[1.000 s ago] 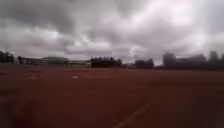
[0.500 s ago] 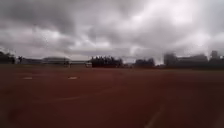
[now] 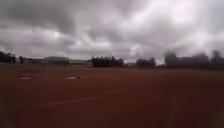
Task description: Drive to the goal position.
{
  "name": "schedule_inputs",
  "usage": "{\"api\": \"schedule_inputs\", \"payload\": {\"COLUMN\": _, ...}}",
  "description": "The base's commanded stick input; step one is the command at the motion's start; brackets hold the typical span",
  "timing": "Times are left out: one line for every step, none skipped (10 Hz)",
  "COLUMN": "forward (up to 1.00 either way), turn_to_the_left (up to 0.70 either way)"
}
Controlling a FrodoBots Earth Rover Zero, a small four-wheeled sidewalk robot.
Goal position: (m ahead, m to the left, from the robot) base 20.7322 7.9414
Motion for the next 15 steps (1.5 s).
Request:
{"api": "schedule_inputs", "payload": {"forward": 0.70, "turn_to_the_left": 0.00}}
{"api": "schedule_inputs", "payload": {"forward": 0.70, "turn_to_the_left": 0.00}}
{"api": "schedule_inputs", "payload": {"forward": 0.70, "turn_to_the_left": 0.00}}
{"api": "schedule_inputs", "payload": {"forward": 0.70, "turn_to_the_left": 0.00}}
{"api": "schedule_inputs", "payload": {"forward": 0.70, "turn_to_the_left": 0.00}}
{"api": "schedule_inputs", "payload": {"forward": 0.70, "turn_to_the_left": 0.00}}
{"api": "schedule_inputs", "payload": {"forward": 0.70, "turn_to_the_left": 0.00}}
{"api": "schedule_inputs", "payload": {"forward": 0.70, "turn_to_the_left": 0.00}}
{"api": "schedule_inputs", "payload": {"forward": 0.70, "turn_to_the_left": 0.00}}
{"api": "schedule_inputs", "payload": {"forward": 0.70, "turn_to_the_left": 0.00}}
{"api": "schedule_inputs", "payload": {"forward": 0.70, "turn_to_the_left": 0.00}}
{"api": "schedule_inputs", "payload": {"forward": 0.70, "turn_to_the_left": 0.00}}
{"api": "schedule_inputs", "payload": {"forward": 0.70, "turn_to_the_left": 0.00}}
{"api": "schedule_inputs", "payload": {"forward": 0.70, "turn_to_the_left": 0.00}}
{"api": "schedule_inputs", "payload": {"forward": 0.70, "turn_to_the_left": 0.00}}
